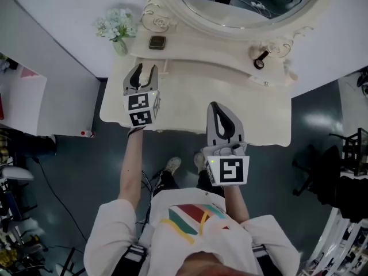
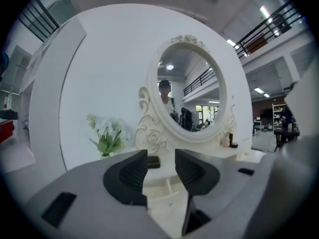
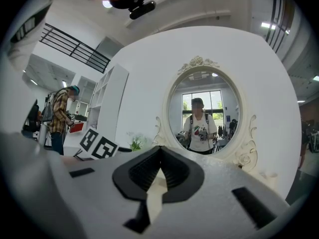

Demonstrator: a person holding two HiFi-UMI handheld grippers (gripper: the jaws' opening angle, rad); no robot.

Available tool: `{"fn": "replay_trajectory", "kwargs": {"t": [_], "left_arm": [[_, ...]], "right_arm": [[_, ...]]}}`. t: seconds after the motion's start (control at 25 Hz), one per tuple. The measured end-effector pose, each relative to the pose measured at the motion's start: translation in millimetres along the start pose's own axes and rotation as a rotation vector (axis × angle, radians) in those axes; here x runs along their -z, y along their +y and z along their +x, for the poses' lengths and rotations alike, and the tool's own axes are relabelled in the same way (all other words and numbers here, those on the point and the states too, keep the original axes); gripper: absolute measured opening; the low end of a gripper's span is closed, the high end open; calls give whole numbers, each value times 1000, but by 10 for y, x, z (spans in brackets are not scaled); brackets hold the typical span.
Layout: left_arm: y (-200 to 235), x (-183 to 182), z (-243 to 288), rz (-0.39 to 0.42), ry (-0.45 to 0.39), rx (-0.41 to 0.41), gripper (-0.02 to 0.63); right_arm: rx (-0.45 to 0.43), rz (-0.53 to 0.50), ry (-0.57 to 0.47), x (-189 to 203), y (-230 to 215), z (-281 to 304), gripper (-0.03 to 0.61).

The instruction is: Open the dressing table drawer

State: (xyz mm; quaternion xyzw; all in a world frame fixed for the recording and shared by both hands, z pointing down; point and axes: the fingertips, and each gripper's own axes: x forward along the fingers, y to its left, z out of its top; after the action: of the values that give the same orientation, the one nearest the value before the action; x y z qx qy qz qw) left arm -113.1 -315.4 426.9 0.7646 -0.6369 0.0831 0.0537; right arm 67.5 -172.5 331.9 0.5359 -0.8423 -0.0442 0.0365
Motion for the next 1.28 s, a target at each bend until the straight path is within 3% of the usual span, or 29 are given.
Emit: {"fn": "replay_trajectory", "kwargs": {"t": [0.08,0.24,0.44,0.56,0.68,0.8,1.28], "left_arm": [[-193,-356,-153,-2,-58,18,161],[-596,-967,-567,22,-203,32,78],[-1008,-1396,-1113,50,-328,51,23],[-1272,-1480,-1365,67,-318,79,18],[-1442,-1429,-1521,31,-291,102,15],[-1489,-1384,-1596,-4,-279,97,15],[-1607,-1356,-1618,11,-297,135,15]], "right_arm": [[15,-2,-24,-108,-86,-36,0],[43,-16,-55,-273,-249,-150,0],[53,3,-71,-362,-338,-275,0],[56,11,-80,-396,-380,-338,0],[56,31,-79,-410,-399,-401,0],[58,38,-67,-405,-407,-448,0],[110,-8,-73,-445,-496,-533,0]]}}
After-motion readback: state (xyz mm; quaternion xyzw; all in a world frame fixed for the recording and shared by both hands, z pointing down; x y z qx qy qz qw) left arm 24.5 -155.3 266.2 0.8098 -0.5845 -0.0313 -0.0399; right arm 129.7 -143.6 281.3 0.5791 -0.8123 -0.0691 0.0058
